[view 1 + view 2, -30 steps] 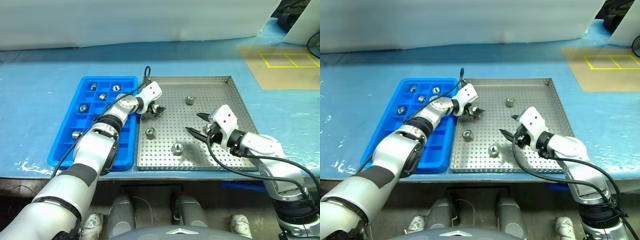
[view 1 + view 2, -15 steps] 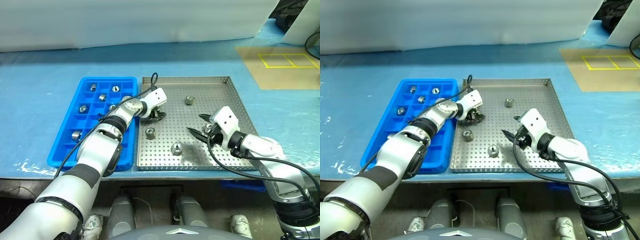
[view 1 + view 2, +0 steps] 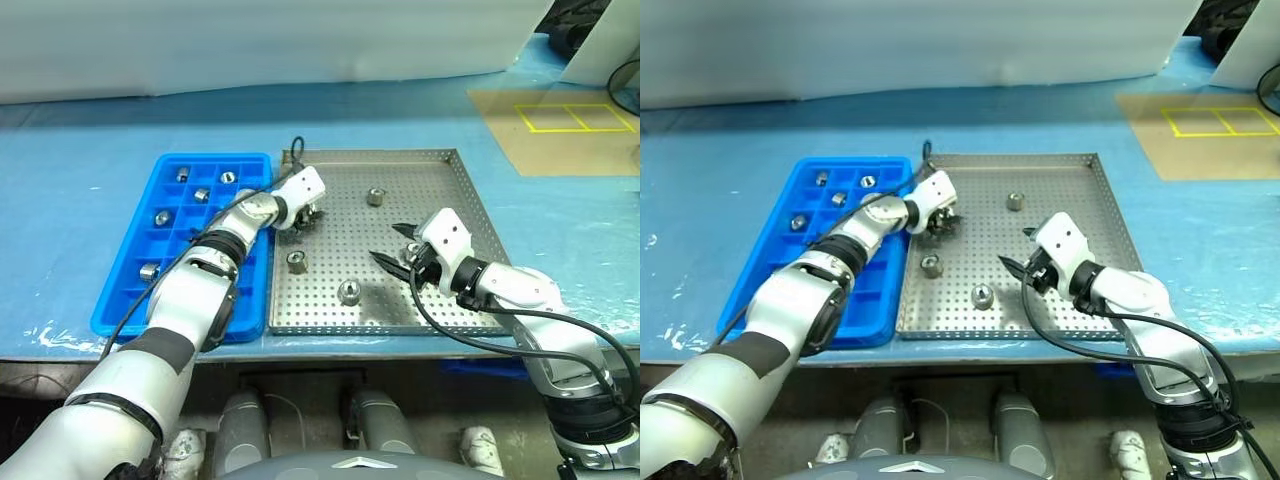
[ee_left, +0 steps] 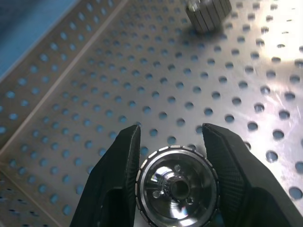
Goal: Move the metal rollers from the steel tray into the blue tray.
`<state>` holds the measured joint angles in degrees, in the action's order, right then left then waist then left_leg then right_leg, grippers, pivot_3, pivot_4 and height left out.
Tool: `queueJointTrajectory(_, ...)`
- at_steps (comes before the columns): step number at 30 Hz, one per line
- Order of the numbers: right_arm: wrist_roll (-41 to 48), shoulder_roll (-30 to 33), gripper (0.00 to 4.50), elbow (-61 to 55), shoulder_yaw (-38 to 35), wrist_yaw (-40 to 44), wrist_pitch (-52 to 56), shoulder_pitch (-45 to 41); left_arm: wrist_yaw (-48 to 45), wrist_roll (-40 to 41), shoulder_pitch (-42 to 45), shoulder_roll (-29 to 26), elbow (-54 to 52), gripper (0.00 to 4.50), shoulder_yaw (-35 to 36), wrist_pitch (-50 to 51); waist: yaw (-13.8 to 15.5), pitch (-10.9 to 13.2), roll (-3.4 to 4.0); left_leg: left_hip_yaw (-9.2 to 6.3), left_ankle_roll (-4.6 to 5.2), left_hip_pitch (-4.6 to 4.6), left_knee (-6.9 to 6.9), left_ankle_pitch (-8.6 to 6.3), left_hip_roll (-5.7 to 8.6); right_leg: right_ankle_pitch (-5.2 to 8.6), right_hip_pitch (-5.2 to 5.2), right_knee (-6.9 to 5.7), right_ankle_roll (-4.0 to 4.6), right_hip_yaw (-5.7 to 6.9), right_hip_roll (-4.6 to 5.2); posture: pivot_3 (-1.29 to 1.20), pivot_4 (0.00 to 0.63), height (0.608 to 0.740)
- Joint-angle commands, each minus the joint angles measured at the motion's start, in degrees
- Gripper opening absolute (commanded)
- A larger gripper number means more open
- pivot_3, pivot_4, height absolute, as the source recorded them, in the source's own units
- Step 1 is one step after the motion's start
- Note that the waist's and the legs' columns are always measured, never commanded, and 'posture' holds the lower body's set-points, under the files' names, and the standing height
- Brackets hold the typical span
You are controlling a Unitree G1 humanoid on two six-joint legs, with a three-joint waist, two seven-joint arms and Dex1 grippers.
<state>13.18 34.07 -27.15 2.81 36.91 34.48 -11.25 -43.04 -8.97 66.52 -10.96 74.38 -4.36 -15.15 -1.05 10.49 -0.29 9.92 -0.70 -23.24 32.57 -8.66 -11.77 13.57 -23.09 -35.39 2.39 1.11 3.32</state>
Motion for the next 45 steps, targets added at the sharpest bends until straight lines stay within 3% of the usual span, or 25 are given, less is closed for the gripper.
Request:
queueJointTrajectory(1, 0.3, -0.26, 3.34, 1.08, 0.9, 1.41, -2.51, -2.94, -6.45, 6.93, 1.19, -1.67, -5.2, 1.75, 5.18, -4.97, 0.41, 0.0, 0.0, 0.01, 0.04, -0.05, -0.05, 0.0, 0.01, 0.0, -0.03, 0.02, 0.0, 0.02, 0.01, -0.34, 0.15, 0.74)
queueJointTrajectory(5, -0.04, -0.87, 3.34, 5.3, 3.04, 3.56, -4.97, -7.03, -12.76, 10.56, -2.13, -3.96, -10.84, 1.75, 6.84, -7.27, 0.91, 0.0, 0.0, 0.06, 0.29, -0.06, -0.22, 0.02, -0.01, 0.0, -0.04, 0.1, 0.0, 0.05, 0.13, -0.28, 0.15, 0.74)
queueJointTrajectory(12, 1.87, -3.78, 3.34, 14.03, 5.49, 10.09, -8.84, -18.73, -25.58, 18.45, -18.0, -13.67, -40.73, 1.75, 6.73, 6.54, 1.07, 0.06, 0.03, 0.06, 0.18, -0.01, -0.4, 0.09, -0.1, 0.03, -0.19, -0.03, 0.07, 0.07, 0.1, -0.11, 0.15, 0.74)
queueJointTrajectory(19, 1.3, -9.72, 3.34, 25.24, 10.24, 18.49, -14.74, -28.53, -18.07, 21.33, -31.17, -23.51, -60.56, 1.75, 12.61, 17.5, 4.36, 0.1, 0.11, 0.11, -0.26, 0.02, -0.44, 0.13, -0.25, 0.14, -0.27, -0.32, 0.24, 0.24, 0.09, 0.12, 0.15, 0.74)
queueJointTrajectory(24, -0.21, -14.6, 3.34, 32.57, 14.22, 22.83, -19.75, -32.1, -10.8, 23.23, -43.32, -25.2, -73.63, 1.75, 17.09, 24.26, 6.44, 0.1, 0.12, 0.07, -0.27, -0.05, -0.44, 0.12, -0.21, 0.14, -0.31, -0.29, 0.23, 0.25, 0.14, 0.21, 0.15, 0.74)
queueJointTrajectory(31, -1.18, -16.49, 3.34, 36.76, 14.54, 25.25, -22.09, -32.96, -2.32, 20.92, -46.65, -21.86, -71.5, 1.75, 15.37, 22.18, 9.72, 0.11, 0.12, 0.0, -0.36, -0.19, -0.36, 0.18, -0.2, 0.14, -0.39, -0.32, 0.22, 0.34, 0.16, 0.24, 0.15, 0.74)
queueJointTrajectory(45, -2.52, -14.61, 3.34, 34.9, 13.32, 24.19, -21.5, -30.51, 1.01, 17.47, -41.48, -17.16, -54.01, 1.75, 10.28, 13.05, 9.72, 0.09, 0.09, -0.15, -0.75, -0.21, -0.4, 0.42, -0.13, 0.12, -0.47, -0.36, 0.17, 0.33, 0.05, 0.18, 0.15, 0.74)
